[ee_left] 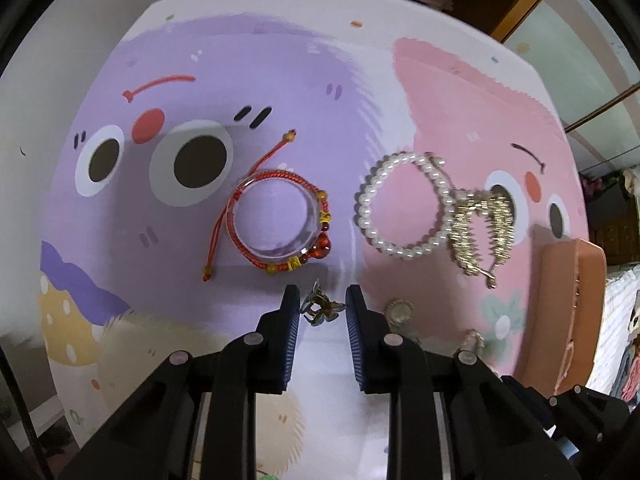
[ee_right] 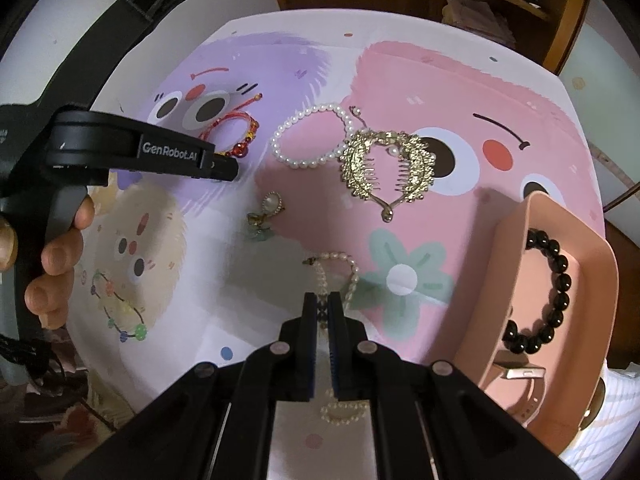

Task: Organize jewelry
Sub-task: 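Grasp the flower charm with the left gripper while the right grasps the pearl necklace, then lower the charm and pearl necklace into the pink tray and open both grippers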

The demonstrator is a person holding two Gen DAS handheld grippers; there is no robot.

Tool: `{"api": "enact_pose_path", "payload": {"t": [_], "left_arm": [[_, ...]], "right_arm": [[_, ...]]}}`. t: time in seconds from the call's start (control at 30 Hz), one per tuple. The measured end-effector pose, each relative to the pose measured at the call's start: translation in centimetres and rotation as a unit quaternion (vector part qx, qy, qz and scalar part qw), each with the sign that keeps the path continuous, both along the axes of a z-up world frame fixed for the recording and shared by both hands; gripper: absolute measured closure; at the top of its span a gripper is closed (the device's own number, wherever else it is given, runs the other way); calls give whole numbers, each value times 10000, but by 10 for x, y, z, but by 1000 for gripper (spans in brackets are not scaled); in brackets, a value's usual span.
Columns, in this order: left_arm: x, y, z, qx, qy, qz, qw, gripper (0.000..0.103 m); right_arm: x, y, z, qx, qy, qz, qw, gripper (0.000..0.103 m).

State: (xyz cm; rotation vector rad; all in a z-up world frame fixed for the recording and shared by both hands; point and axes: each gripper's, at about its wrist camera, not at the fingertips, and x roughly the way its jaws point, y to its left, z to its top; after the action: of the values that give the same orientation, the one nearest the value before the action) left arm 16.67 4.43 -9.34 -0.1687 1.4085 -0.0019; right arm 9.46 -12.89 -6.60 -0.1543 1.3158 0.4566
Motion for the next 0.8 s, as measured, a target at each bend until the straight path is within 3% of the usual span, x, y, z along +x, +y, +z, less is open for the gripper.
{"api": "enact_pose_path", "payload": {"t": [0.37, 0.6, 0.8], "left_arm": [[-31, -39, 87, -112, -728, -710, 9948, 82], [-53, -89, 152, -246, -1285, -1400, 9815, 82], [-64, -137, 179, -381, -1490, -1942, 9688, 82]], "right_arm": [[-17, -22, 56, 480, -441, -242, 9976, 98], [-33, -57, 114, 736, -1065, -579, 9899, 98], [-43, -97, 153, 717, -1542, -959, 9808, 98]]}}
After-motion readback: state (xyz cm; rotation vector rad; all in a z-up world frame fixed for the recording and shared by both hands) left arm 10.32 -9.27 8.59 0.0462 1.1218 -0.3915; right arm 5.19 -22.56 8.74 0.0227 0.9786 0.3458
